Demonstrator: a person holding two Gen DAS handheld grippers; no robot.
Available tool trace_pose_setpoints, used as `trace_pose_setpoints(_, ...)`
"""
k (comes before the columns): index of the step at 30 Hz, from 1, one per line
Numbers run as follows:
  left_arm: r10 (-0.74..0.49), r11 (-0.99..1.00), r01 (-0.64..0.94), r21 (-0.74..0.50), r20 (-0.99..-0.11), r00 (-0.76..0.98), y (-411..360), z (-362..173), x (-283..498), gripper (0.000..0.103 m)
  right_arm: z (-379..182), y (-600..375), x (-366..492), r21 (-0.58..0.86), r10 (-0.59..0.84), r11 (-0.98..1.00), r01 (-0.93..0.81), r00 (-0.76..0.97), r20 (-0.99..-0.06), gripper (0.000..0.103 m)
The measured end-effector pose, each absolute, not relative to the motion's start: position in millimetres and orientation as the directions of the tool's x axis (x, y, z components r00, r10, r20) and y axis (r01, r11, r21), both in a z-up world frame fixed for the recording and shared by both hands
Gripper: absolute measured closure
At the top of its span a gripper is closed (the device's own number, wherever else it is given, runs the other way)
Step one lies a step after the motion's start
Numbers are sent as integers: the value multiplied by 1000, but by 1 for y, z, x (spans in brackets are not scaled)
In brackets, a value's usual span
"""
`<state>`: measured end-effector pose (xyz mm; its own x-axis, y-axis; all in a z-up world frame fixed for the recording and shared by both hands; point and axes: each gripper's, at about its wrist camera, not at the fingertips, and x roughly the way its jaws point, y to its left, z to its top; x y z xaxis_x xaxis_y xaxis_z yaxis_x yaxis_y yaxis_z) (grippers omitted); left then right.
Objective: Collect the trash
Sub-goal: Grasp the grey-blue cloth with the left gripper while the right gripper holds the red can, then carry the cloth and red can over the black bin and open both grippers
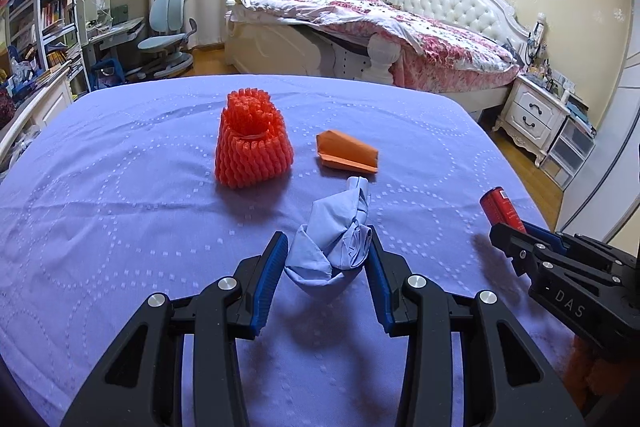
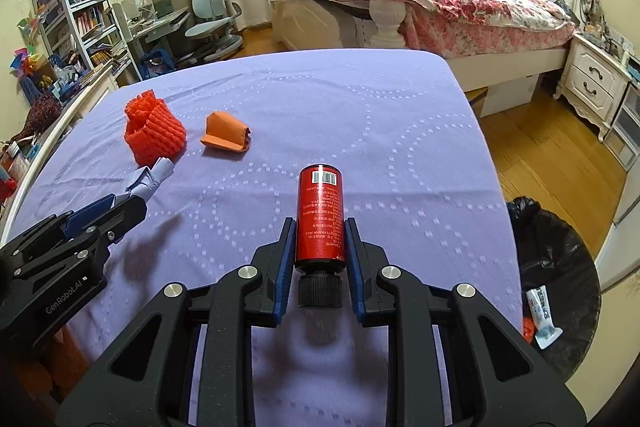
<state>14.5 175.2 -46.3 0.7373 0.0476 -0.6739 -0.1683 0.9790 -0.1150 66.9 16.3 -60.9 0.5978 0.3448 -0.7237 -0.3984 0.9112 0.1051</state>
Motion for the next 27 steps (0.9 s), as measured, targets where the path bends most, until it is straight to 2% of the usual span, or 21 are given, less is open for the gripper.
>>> trace_pose_setpoints(9, 40, 985, -140, -105, -643, 765, 146, -35, 6, 62, -53, -21, 41, 117, 327, 930, -349, 636, -699, 80)
trace_pose_setpoints(27, -59, 998, 32, -56, -598, 799, 54, -24, 16, 62, -45, -106, 22, 114, 223, 974, -196, 723, -654, 80)
